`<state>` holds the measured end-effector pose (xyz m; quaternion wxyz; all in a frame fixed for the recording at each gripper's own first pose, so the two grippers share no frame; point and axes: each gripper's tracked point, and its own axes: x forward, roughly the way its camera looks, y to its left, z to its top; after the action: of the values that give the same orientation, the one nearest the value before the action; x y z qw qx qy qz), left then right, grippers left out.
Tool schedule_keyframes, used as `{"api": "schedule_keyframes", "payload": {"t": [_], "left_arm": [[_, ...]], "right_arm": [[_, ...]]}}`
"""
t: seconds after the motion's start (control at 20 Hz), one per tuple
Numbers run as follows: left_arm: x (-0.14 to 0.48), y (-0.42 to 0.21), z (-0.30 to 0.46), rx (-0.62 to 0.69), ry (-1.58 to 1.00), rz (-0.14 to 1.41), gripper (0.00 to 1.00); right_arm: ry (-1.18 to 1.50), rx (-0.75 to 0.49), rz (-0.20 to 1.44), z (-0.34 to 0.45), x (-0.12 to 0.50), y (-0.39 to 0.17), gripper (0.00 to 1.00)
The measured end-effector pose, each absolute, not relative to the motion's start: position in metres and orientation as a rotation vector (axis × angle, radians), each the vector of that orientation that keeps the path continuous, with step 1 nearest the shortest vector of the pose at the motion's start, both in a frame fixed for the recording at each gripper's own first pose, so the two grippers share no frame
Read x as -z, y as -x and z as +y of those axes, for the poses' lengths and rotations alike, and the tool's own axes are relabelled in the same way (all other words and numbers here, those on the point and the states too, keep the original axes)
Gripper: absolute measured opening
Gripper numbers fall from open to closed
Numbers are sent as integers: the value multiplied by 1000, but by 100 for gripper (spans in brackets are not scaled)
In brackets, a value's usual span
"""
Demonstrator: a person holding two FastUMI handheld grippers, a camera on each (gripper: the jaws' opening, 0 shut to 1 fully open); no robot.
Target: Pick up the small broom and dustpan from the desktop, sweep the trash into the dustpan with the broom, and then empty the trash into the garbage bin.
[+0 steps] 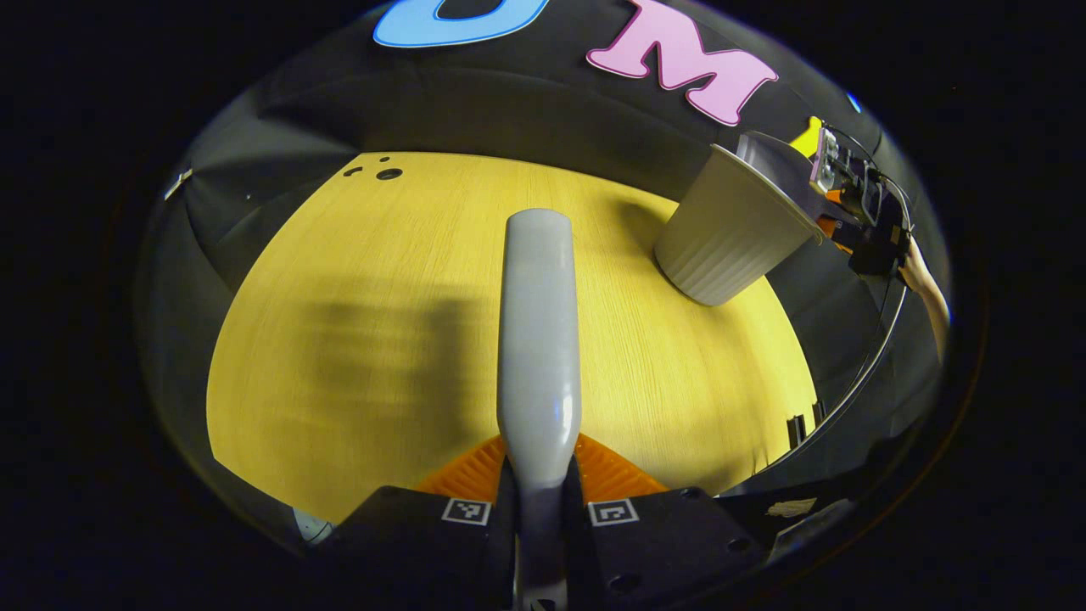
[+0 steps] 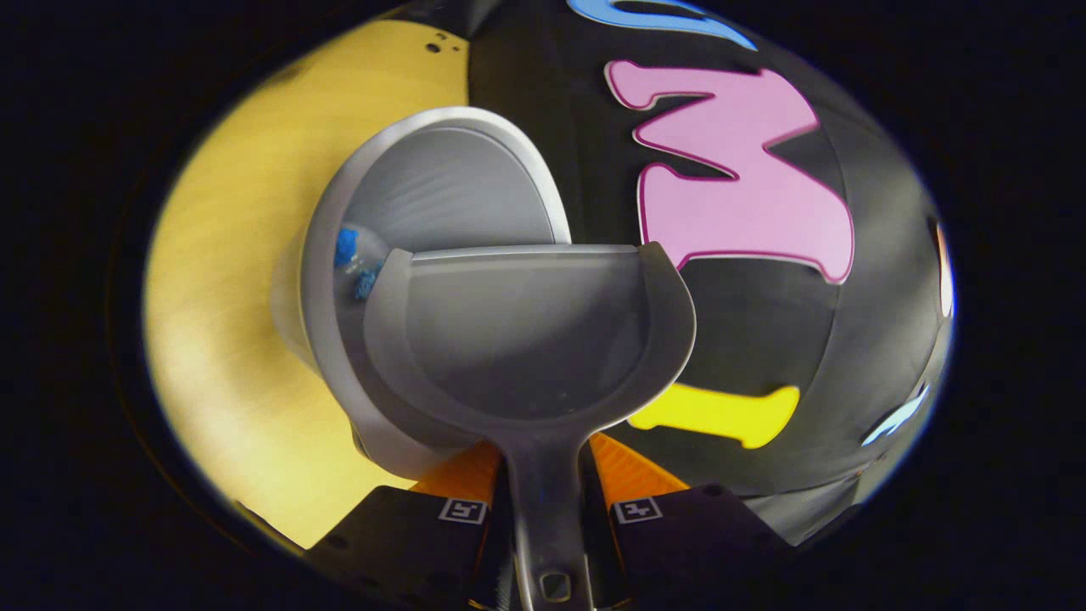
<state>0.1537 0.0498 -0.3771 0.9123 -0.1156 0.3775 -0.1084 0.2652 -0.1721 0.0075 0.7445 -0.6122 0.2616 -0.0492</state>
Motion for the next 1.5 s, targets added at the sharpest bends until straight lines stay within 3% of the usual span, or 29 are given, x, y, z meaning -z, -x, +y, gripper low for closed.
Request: {"api": "schedule_keyframes", "payload": {"t": [0.25,0.45,0.5,0.55,0.7,1.05,1.5], "left_arm": [[366,-152,63,208,212,749,27],[364,-147,65,213,191,741,27],[363,-145,66,219,185,739,27],[363,-143,67,222,178,737,27],[363,-141,70,227,162,733,28],[363,-131,70,262,112,709,31],[388,-122,83,272,97,665,28]], "right_arm": [[837,88,634,-159,-8,-261,39],[605,104,642,-160,-9,-257,40],[560,113,635,-159,-10,-257,46],[507,118,628,-159,-12,-255,39],[330,130,598,-157,-20,-247,39],[236,176,477,-156,-30,-244,39],[79,41,493,-155,2,-254,39]]}}
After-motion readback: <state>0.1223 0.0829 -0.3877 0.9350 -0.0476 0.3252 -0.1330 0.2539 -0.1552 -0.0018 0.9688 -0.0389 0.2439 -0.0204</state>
